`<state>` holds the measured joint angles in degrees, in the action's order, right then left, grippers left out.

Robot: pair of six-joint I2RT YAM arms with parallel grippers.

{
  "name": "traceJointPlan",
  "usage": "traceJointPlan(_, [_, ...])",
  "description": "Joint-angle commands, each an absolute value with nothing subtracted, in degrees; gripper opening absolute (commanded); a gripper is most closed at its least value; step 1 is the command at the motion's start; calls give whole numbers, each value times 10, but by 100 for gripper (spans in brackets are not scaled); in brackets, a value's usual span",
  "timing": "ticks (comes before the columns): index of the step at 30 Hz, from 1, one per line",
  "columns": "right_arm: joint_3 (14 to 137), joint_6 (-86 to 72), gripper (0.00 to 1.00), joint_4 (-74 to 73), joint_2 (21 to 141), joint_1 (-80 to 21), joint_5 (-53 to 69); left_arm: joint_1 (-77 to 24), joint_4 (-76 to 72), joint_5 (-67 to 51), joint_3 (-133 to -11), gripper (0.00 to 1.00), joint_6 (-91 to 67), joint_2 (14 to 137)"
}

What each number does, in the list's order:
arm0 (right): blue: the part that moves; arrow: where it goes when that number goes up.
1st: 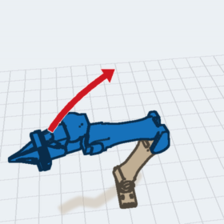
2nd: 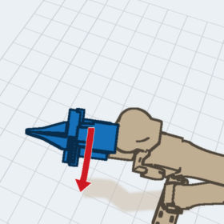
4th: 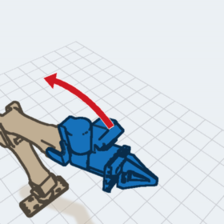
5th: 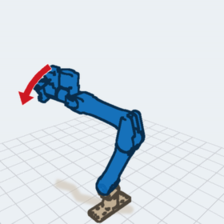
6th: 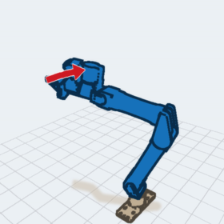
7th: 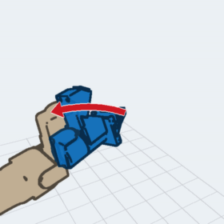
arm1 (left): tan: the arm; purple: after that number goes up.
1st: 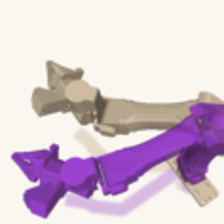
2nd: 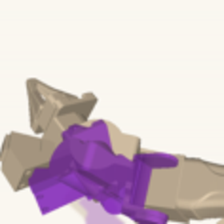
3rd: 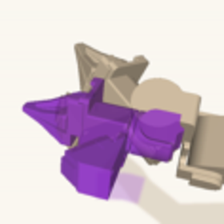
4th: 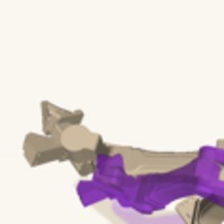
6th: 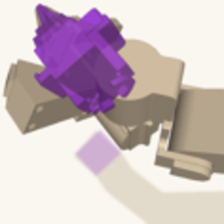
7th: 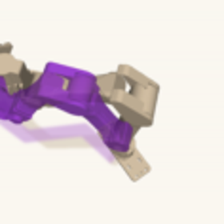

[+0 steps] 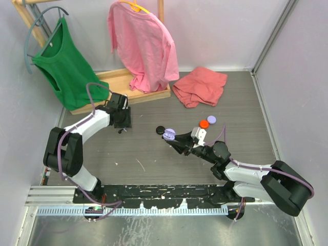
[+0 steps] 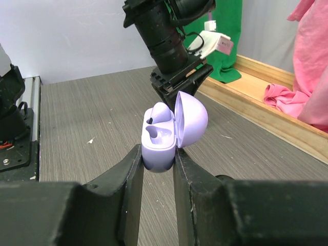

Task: Insert the wireless bluetooth earbuds into the charging case
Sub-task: Pick up the earbud from the center of the board.

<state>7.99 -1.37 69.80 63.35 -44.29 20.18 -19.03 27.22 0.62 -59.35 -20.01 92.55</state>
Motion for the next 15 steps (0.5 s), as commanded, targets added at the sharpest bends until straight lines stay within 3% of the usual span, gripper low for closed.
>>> traceJointPlan(1, [78, -6, 1, 739, 622, -445, 198, -188, 293, 58, -618, 42, -205, 907])
traceJointPlan(15, [77, -5, 1, 737, 620, -445, 197, -182, 312, 96, -688, 42, -187, 1019])
